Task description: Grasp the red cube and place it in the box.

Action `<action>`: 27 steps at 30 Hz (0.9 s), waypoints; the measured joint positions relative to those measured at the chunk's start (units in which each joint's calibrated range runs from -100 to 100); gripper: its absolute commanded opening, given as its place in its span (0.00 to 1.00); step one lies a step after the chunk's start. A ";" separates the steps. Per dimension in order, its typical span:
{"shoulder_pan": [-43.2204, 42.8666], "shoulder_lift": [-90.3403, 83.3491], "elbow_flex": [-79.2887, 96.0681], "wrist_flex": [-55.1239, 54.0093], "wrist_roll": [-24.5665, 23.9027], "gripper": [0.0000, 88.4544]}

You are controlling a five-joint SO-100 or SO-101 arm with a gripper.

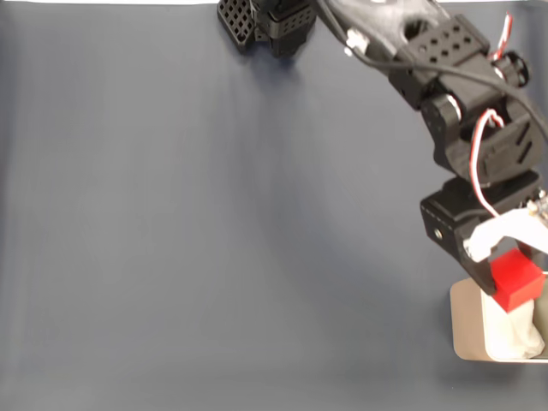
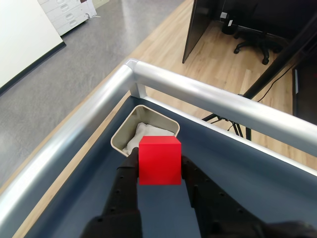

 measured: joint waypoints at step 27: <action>-1.78 16.24 -17.00 -0.64 0.00 0.09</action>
